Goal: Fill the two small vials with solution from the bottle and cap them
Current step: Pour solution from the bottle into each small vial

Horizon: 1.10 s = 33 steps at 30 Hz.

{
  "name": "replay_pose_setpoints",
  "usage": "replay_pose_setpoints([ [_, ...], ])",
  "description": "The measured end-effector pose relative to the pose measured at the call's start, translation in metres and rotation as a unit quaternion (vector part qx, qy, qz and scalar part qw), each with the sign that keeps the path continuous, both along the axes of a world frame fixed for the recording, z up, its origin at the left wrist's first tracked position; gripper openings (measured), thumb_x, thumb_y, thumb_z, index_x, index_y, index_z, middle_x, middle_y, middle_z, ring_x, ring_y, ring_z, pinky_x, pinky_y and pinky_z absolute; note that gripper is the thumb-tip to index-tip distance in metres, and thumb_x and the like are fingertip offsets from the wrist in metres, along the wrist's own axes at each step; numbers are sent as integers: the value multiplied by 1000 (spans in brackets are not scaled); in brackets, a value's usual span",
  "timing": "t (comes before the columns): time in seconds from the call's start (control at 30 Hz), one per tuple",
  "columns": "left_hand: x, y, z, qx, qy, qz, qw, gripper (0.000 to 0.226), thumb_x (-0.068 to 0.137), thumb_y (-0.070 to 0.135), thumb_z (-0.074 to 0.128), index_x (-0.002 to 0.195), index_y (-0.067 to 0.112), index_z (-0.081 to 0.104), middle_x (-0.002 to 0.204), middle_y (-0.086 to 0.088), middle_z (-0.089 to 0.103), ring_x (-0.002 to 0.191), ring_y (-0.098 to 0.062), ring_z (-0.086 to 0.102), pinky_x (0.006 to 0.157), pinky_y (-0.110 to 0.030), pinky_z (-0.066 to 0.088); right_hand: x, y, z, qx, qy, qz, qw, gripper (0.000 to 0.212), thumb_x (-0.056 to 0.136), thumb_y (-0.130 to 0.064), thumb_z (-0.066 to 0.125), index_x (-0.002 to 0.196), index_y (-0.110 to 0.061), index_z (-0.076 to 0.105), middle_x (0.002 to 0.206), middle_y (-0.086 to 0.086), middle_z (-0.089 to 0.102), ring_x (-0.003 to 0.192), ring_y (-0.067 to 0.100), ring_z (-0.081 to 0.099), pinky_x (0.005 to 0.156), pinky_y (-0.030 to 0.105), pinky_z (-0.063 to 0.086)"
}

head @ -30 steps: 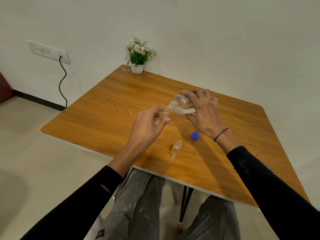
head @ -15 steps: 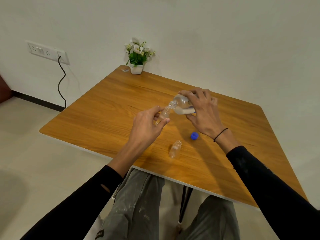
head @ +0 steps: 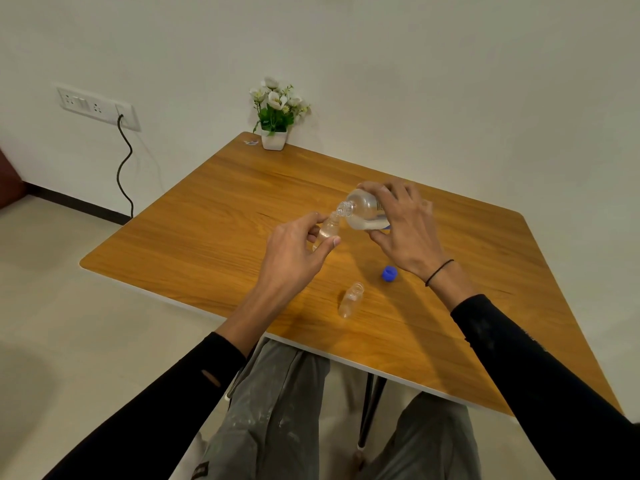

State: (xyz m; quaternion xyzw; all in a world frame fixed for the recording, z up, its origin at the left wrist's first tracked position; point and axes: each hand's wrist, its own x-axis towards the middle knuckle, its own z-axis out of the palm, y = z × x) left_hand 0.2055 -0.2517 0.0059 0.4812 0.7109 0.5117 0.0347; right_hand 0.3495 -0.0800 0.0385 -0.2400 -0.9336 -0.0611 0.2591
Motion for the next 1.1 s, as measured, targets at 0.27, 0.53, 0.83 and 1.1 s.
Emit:
replay_pose_setpoints([
  [0.27,-3,4,-1,12,-16,-4,1000,40,95,34,79,131,19,72,106,16,76,93,2,70,84,-18,58,0,-6,-10,-56,27,4,998,75,83,-40,79,149,-32,46,141,-4,57,125,23,54,87,45,47],
  [0.53,-12,8,-11,0,-29,6,1000,42,94,41,78,131,22,72,106,11,80,96,1,73,84,-23,60,-8,-8,-18,-160,103,20,982,81,79,-45,88,145,-23,48,140,-3,60,122,20,60,92,41,55],
  [0.83,-18,13,-41,-77,-73,-3,994,38,92,32,83,127,19,72,101,9,77,86,5,71,66,-3,51,-20,2,-41,-327,218,-10,919,74,70,-45,95,125,-29,49,125,-7,61,115,19,62,96,43,60],
  [1.1,-24,20,-57,-84,-90,-18,992,42,90,22,85,129,14,72,111,2,77,97,-2,71,80,-6,57,-20,6,-47,-351,239,-20,905,75,73,-35,96,128,-23,47,127,-1,58,116,20,61,92,30,57],
])
